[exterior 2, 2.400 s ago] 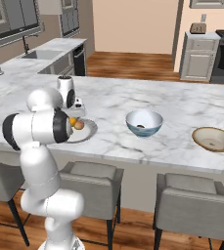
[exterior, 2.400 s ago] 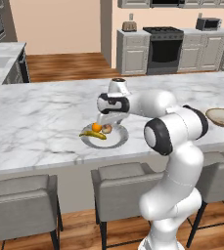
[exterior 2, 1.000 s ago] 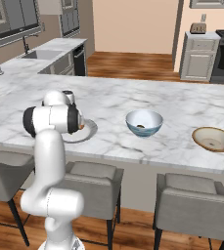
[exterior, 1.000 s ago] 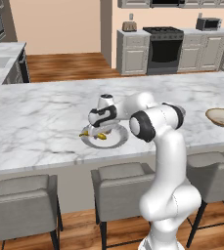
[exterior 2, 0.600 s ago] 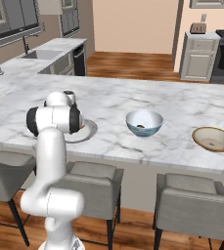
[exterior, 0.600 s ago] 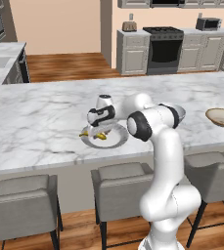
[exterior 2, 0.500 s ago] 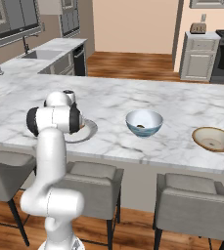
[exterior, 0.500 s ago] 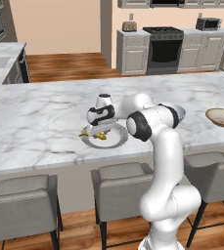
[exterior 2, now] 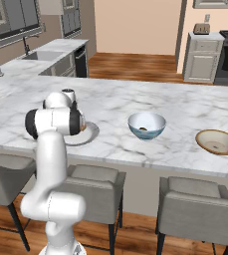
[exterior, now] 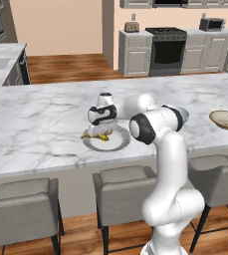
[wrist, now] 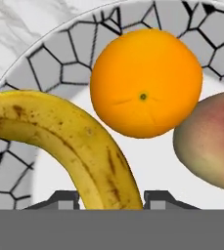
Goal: Take the fruits from the plate on the dining counter and place two fruits in each bowl.
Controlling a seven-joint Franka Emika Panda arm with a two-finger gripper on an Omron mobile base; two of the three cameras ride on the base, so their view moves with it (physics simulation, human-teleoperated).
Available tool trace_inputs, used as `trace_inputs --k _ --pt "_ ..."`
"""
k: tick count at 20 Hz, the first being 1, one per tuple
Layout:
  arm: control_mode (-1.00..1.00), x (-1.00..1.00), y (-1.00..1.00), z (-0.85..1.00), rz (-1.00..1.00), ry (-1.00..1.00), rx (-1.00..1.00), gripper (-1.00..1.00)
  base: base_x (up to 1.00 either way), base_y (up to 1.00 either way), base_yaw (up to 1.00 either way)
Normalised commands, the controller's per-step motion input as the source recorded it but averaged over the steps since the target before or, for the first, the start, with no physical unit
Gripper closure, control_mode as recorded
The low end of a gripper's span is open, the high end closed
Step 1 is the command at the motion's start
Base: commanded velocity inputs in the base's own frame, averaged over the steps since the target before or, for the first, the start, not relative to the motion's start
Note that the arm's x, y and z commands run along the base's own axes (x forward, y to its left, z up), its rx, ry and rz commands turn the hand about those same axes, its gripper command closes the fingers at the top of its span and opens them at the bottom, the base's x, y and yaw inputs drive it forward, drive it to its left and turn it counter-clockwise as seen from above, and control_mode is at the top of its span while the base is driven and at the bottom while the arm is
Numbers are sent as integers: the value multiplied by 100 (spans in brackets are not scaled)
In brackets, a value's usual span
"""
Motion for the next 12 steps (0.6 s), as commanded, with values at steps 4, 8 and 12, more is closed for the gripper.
trace_inputs --k 4,8,12 --pt "-100 -42 -7 90 -4 -5 0 100 0 0 0" --pt "-100 -46 -61 99 -15 0 0 100 0 0 0" --pt "-100 -34 -99 59 -27 0 0 100 0 0 0"
